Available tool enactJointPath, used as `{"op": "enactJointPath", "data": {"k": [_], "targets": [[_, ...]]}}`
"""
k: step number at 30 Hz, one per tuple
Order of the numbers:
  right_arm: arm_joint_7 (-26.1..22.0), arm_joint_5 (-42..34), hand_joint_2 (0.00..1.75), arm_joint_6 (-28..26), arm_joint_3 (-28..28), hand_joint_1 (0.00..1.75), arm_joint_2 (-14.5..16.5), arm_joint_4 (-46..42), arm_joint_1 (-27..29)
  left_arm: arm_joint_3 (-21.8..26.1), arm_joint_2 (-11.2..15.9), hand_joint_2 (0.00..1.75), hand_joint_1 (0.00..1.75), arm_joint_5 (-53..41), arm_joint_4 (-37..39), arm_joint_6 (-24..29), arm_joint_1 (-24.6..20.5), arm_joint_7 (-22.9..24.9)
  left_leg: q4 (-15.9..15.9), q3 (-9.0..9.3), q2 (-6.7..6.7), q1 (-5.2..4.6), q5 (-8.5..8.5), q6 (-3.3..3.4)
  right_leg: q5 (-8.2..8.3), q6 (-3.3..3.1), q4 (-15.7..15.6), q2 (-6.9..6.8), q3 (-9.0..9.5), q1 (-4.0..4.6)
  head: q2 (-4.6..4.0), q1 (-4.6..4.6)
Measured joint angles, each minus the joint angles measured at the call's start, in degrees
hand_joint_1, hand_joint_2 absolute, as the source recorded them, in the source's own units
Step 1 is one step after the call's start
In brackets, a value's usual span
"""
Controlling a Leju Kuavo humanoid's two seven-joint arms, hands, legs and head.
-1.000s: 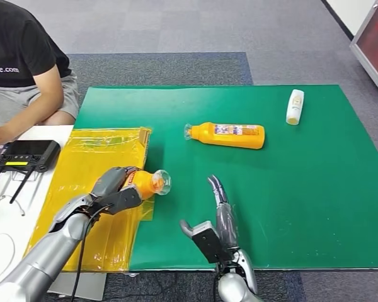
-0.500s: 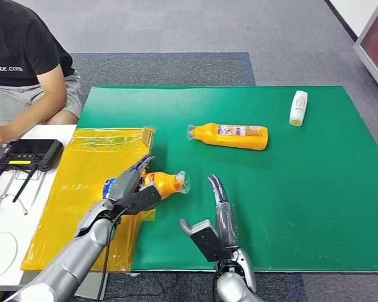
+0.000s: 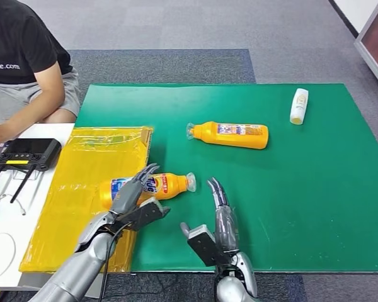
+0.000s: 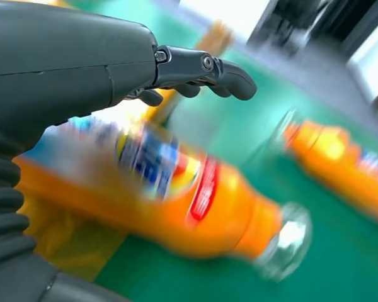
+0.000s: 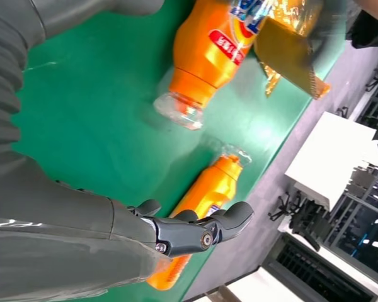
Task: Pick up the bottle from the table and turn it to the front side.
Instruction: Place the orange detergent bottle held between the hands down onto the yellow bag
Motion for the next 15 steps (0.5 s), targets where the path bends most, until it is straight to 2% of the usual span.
{"op": "enactJointPath", "data": {"k": [4,9,12,15], "targets": [[0.3,0.2,1.75,-0.3,-0.1,0.00,-0.1,0.0,0.9,1.2,0.7,0.00,0.00,-2.3,-9.0,6.9,2.9,-3.1,0.0,-0.09,0.00,0.00,-0.02,-0.01,-0.01,0.00,0.0,0.00,-0.08,0.00,0.00,0.01],[0.4,0.7,1.75,-0.3,-0.2,0.00,-0.2,0.0,1.2,2.3,0.2,0.00,0.00,-2.6,-20.6,21.5,7.6,-11.8,0.0,-0.11,0.03,0.00,-0.07,0.02,-0.03,0.00,0.0,0.01,-0.11,0.00,0.00,0.00],[0.5,0.9,1.75,-0.2,-0.1,0.00,-0.2,0.0,1.0,2.4,-0.6,0.00,0.00,0.7,-27.1,28.2,10.2,-18.0,0.0,-0.13,0.04,0.00,-0.09,0.03,-0.06,0.03,0.0,0.01,-0.11,0.00,0.00,0.00],[0.4,0.9,1.75,-0.2,0.0,0.00,-0.2,0.3,0.6,2.2,-1.1,0.00,0.00,5.9,-32.6,31.0,12.2,-23.1,0.0,-0.12,0.04,0.00,-0.10,0.04,-0.06,0.03,0.0,0.01,-0.10,0.00,0.00,0.00]]}}
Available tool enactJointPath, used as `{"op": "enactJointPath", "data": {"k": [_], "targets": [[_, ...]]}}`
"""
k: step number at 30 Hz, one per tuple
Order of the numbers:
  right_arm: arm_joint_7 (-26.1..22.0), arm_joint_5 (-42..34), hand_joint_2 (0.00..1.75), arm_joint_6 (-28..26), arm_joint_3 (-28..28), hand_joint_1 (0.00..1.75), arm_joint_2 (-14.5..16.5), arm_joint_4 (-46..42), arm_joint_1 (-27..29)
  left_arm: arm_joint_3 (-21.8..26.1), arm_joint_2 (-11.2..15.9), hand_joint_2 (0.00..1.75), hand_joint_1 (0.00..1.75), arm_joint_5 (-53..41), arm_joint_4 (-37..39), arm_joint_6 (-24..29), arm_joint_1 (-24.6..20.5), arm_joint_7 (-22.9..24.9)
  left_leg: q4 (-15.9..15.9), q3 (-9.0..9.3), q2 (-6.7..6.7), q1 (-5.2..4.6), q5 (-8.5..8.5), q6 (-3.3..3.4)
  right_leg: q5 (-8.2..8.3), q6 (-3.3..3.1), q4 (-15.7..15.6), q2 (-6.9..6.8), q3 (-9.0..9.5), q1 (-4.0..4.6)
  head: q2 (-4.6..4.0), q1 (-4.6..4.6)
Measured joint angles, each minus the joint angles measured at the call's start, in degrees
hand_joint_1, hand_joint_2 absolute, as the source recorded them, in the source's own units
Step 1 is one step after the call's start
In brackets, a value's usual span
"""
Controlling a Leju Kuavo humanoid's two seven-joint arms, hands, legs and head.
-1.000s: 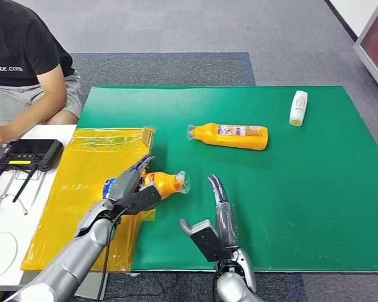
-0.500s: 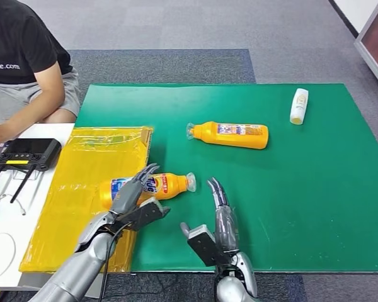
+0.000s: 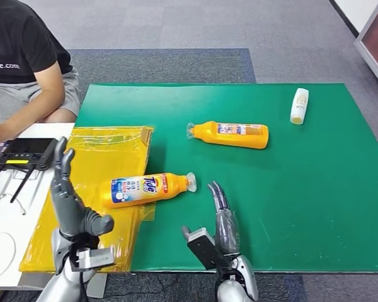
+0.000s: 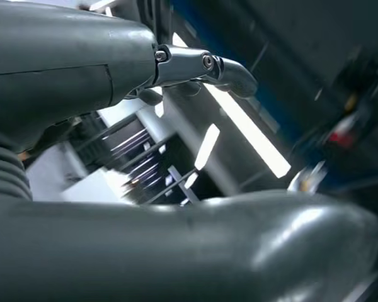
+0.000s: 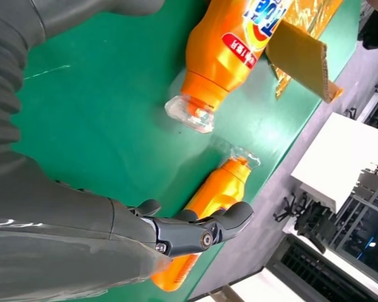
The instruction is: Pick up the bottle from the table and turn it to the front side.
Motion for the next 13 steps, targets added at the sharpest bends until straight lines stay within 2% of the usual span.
{"op": "enactJointPath", "data": {"k": [4,13], "targets": [[-0.2,-0.2,1.75,0.0,0.2,0.00,0.0,0.6,-0.6,-0.2,-0.1,0.00,0.00,3.6,-3.6,-0.4,1.4,-0.5,0.0,0.01,0.00,0.00,0.02,-0.02,0.01,0.00,0.0,0.00,0.01,0.00,0.00,0.00],[-0.3,-0.3,1.75,-0.1,0.6,0.00,0.0,1.2,-0.9,-0.2,-0.7,0.00,0.00,6.3,-4.5,-1.4,2.6,-1.2,0.0,0.01,0.00,0.00,0.02,-0.02,0.01,0.00,0.0,0.00,0.01,0.00,0.00,-0.01]]}}
